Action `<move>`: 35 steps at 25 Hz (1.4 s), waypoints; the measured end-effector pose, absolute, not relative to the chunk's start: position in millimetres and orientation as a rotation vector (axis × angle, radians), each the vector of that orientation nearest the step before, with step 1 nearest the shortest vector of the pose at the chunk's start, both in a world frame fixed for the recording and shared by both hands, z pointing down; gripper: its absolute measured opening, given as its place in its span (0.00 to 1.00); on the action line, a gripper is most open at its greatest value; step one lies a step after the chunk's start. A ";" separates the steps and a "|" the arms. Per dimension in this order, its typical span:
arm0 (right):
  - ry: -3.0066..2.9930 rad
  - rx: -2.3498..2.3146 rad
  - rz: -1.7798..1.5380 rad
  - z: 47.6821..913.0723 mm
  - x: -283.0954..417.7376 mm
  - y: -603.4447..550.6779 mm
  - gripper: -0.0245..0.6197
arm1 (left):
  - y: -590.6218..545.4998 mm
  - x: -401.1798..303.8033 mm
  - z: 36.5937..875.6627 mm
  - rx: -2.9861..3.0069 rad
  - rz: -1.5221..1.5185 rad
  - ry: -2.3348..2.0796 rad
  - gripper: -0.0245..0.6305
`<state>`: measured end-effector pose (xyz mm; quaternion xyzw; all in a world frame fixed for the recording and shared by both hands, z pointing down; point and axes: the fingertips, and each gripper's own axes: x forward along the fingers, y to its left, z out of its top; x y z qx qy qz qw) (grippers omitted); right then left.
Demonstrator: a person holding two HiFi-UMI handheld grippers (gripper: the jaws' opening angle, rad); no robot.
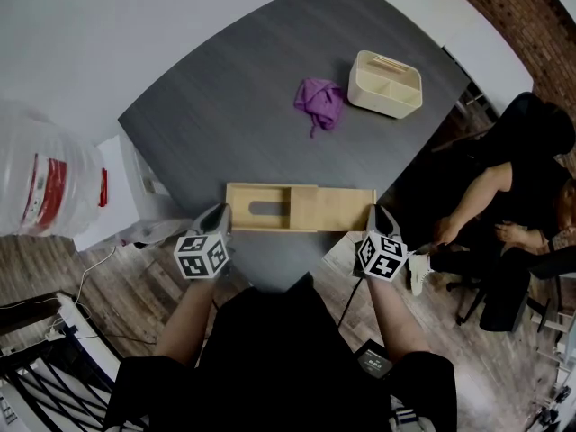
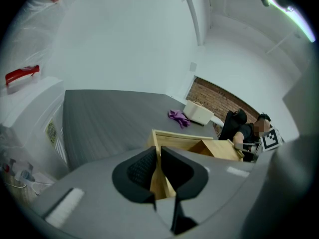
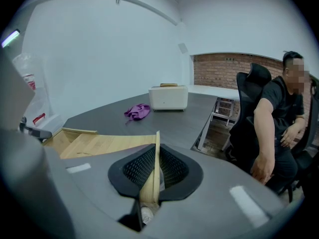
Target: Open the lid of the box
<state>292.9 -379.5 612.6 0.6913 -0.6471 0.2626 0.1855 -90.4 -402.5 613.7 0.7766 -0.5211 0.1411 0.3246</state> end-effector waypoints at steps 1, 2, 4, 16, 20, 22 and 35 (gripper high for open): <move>-1.820 1.951 0.740 612.9 294.0 -379.5 0.08 | -402.5 -90.3 613.9 2.036 0.371 -1.367 0.08; -1.815 1.955 0.740 613.2 295.8 -379.3 0.08 | -402.5 -90.2 614.1 2.035 0.372 -1.366 0.08; -1.802 1.967 0.742 613.5 301.0 -378.6 0.08 | -402.2 -90.1 614.2 2.034 0.373 -1.365 0.08; -1.772 1.999 0.736 613.1 317.4 -376.4 0.09 | -403.2 -90.2 613.8 2.032 0.388 -1.367 0.08; -1.761 2.007 0.723 612.0 318.7 -376.7 0.09 | -403.2 -90.4 614.2 2.031 0.392 -1.364 0.08; -1.751 2.006 0.692 610.7 320.7 -376.3 0.09 | -403.2 -90.4 614.4 2.034 0.397 -1.360 0.08; -1.713 2.031 0.695 614.6 331.5 -375.3 0.09 | -403.5 -90.2 613.8 2.046 0.407 -1.350 0.09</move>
